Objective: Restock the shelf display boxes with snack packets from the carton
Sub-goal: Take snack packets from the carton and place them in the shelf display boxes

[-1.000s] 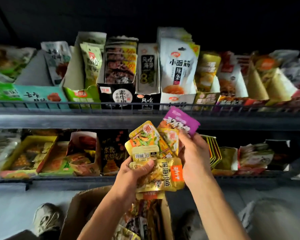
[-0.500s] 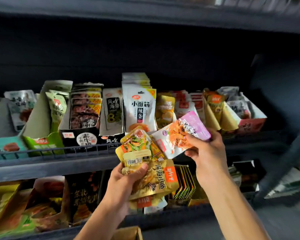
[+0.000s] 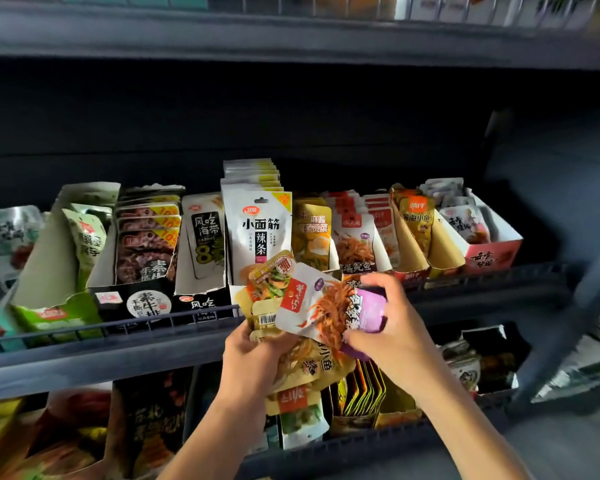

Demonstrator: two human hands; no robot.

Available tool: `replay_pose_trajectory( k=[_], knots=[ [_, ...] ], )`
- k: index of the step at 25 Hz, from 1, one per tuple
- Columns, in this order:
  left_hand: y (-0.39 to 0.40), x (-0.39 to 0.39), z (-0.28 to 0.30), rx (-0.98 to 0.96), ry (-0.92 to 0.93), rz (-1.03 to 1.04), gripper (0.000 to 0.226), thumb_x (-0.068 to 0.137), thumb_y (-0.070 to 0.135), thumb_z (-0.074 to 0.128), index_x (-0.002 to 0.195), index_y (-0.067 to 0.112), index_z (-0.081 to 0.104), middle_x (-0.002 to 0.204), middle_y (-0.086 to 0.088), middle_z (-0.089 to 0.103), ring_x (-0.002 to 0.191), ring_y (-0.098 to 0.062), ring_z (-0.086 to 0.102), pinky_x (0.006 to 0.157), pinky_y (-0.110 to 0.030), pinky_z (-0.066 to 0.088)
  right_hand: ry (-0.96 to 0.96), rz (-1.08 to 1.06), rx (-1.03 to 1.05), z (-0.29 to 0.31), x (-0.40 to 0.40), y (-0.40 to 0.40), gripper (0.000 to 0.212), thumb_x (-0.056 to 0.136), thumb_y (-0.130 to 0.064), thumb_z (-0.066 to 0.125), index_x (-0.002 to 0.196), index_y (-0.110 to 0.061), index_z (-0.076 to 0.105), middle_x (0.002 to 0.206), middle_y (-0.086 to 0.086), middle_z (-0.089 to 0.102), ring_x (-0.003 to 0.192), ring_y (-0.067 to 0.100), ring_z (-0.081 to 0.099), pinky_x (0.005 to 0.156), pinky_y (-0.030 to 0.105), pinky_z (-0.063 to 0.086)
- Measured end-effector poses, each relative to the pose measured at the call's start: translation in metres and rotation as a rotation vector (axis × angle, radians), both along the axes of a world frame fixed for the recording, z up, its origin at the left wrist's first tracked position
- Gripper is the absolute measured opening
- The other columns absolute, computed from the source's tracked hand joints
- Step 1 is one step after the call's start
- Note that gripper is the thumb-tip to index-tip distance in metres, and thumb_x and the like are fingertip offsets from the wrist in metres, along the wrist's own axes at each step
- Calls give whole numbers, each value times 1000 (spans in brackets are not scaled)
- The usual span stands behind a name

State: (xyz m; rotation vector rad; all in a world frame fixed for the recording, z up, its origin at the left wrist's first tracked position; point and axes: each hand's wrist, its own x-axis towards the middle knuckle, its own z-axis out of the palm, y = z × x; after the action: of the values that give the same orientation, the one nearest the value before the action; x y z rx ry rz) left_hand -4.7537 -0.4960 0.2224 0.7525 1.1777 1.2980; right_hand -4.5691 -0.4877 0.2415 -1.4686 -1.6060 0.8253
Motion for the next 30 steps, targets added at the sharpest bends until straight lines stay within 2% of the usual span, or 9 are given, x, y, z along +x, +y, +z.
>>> replay_pose_trajectory(
  k=[4,7,10,12,14,18,21,26,30],
  knots=[
    [5,7,11,41,49,-43,25,83,3,73,105,13,68,89,-14,77,80,-37,74,78,-59,58,-220,20,228,-2,-9,6,36,75,-33,84,99,-31,58,98,-24,60,93,-13,54,74,10,40],
    [10,9,16,64,99,-88,26,85,-1,70,108,11,66,88,-14,77,78,-36,74,76,-53,60,-111,-31,276,-4,-7,14,44,69,-41,87,102,-32,58,100,-21,60,95,-5,57,82,22,48],
    [12,8,17,78,163,-104,24,83,-3,71,104,8,68,85,-11,77,76,-32,75,74,-48,60,-398,-10,290,-4,-3,16,69,70,-53,82,127,-43,44,115,-21,58,107,5,55,94,30,42],
    [12,6,16,67,175,-126,23,82,0,73,103,8,68,85,-12,77,75,-33,75,75,-49,60,-618,28,388,-6,-9,18,55,77,-58,69,124,-34,52,133,-17,50,126,9,44,108,38,33],
    [12,3,16,61,188,-155,22,81,0,73,102,7,69,85,-13,77,76,-35,74,75,-50,60,-542,93,420,-7,-17,17,40,80,-57,58,106,-26,58,145,-13,44,136,8,37,114,41,30],
    [14,-2,15,57,209,-194,27,80,-1,75,104,9,68,85,-11,77,75,-31,75,71,-43,59,-231,23,314,0,-22,22,49,76,-62,71,111,-34,50,113,-24,58,101,-8,56,87,21,49],
    [13,-4,15,45,134,-206,36,75,3,79,109,6,66,92,-14,77,83,-35,74,81,-53,59,24,-50,70,9,-20,24,46,73,-53,79,108,-42,51,90,-16,69,79,-1,67,67,25,57],
    [15,-15,18,69,-11,-166,49,68,7,78,114,7,62,99,-14,76,88,-35,74,82,-51,58,527,-459,241,33,22,81,12,93,-20,67,99,-10,62,94,7,71,60,4,60,43,13,42],
    [19,-19,19,77,-62,-132,49,68,7,78,114,6,62,97,-14,76,85,-34,75,77,-49,59,143,-426,204,34,32,137,13,92,-13,68,104,-9,64,99,3,71,71,4,62,56,23,52]
  ],
)
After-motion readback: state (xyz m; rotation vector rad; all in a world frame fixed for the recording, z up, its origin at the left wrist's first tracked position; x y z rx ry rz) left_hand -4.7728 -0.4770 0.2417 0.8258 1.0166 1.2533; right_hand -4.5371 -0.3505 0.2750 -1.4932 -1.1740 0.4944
